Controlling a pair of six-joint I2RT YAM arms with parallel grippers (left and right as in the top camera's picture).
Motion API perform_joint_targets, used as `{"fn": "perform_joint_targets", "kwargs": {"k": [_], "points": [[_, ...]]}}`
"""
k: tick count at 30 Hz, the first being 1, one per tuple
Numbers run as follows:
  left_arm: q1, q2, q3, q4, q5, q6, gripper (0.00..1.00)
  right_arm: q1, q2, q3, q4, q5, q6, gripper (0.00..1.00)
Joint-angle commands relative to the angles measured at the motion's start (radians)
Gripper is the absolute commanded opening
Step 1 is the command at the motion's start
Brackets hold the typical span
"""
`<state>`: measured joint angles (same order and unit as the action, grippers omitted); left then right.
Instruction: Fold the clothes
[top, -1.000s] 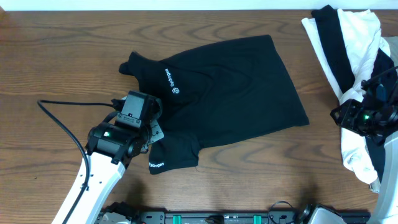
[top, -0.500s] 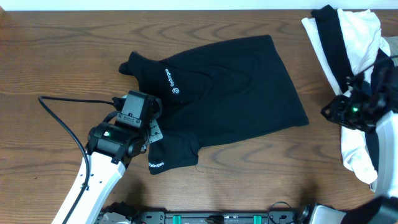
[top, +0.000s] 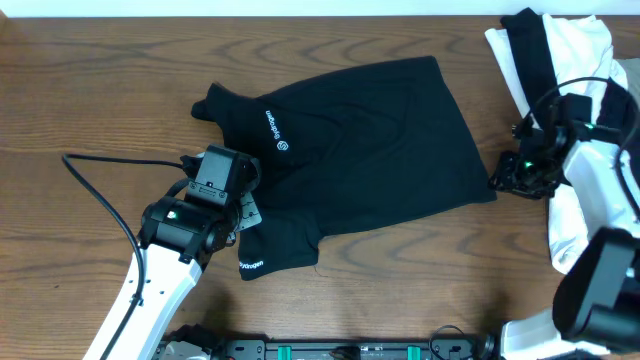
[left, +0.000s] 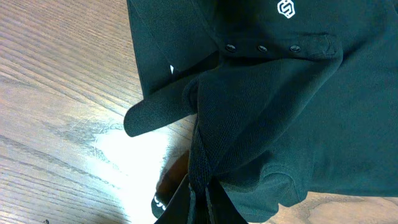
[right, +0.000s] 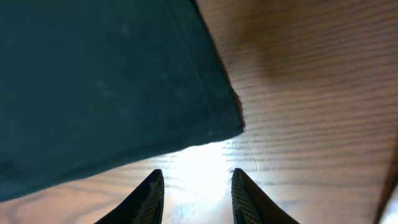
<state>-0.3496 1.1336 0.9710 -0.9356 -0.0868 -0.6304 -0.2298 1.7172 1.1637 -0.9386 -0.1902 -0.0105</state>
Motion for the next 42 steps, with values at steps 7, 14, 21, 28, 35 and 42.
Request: {"fn": "perform_joint_targets", "kwargs": {"k": [7, 14, 21, 28, 35, 42], "points": [[0.005, 0.003, -0.005, -0.002, -0.031, 0.009, 0.06, 0.038, 0.14, -0.002, 0.077, 0.085, 0.018, 0.35], [0.005, 0.003, -0.005, -0.002, -0.031, 0.009, 0.06, 0.043, 0.212, -0.002, 0.098, 0.081, 0.029, 0.36], [0.005, 0.003, -0.005, -0.002, -0.031, 0.009, 0.06, 0.077, 0.275, -0.002, 0.097, 0.076, 0.04, 0.3], [0.005, 0.003, -0.005, -0.002, -0.031, 0.009, 0.06, 0.098, 0.276, -0.002, 0.089, 0.078, 0.05, 0.01], [0.005, 0.003, -0.005, -0.002, -0.034, 0.01, 0.06, 0.097, 0.24, 0.004, 0.075, 0.078, 0.059, 0.01], [0.005, 0.001, -0.005, 0.005, -0.039, 0.094, 0.06, 0.097, 0.039, 0.037, 0.04, 0.078, 0.058, 0.01]]}}
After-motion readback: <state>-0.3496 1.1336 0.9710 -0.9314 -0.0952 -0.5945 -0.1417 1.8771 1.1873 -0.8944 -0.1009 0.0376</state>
